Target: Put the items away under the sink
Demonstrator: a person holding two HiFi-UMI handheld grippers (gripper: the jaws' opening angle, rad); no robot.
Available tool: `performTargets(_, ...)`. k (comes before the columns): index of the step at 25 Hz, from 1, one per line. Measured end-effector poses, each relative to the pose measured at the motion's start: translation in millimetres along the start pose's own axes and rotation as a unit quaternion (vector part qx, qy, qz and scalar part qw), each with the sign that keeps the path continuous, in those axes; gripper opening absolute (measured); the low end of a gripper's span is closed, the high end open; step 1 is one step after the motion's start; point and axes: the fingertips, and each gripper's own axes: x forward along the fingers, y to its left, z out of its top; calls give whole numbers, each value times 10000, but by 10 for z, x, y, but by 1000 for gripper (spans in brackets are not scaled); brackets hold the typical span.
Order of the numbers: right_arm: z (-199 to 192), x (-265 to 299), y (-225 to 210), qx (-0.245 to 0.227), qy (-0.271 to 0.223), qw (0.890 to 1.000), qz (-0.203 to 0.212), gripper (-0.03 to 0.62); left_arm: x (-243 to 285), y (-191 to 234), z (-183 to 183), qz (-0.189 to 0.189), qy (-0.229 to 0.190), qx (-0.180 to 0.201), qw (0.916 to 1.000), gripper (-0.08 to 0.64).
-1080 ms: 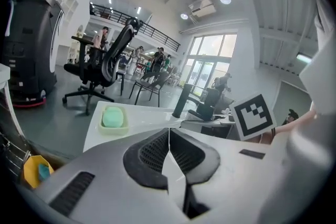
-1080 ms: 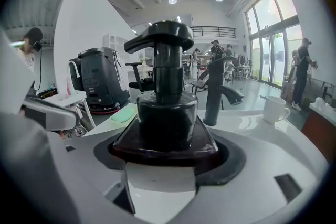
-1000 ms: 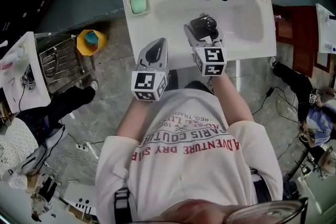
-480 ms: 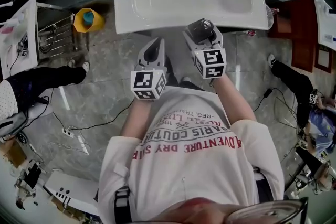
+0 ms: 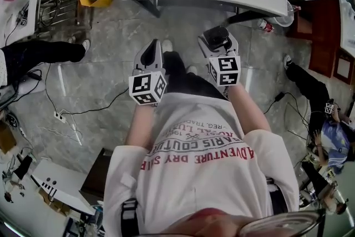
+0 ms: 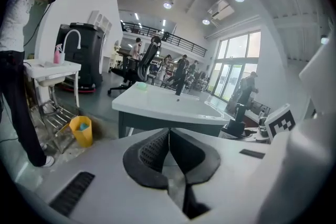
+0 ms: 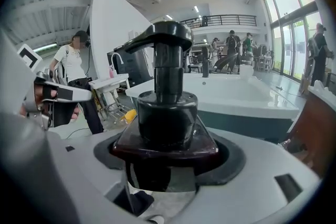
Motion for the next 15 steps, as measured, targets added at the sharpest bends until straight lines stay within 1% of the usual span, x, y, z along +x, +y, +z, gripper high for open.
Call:
performTargets(3,-272,47,84,3,182,9998,67,379,-61,51,-267,65,159,-87,9998,28)
performTargets(7,-485,258,173,-32,317,9994,139,379,42,177,-468,56,248,-99,9996,28)
performTargets(11,-813,658,211,-194,252,9990,314,379,375,385,-723,47,191,125,9997,27)
performTargets(15,-1233,1161,106,-385,151,9987,309,379,818,619,-1072,29,18,291,9996,27)
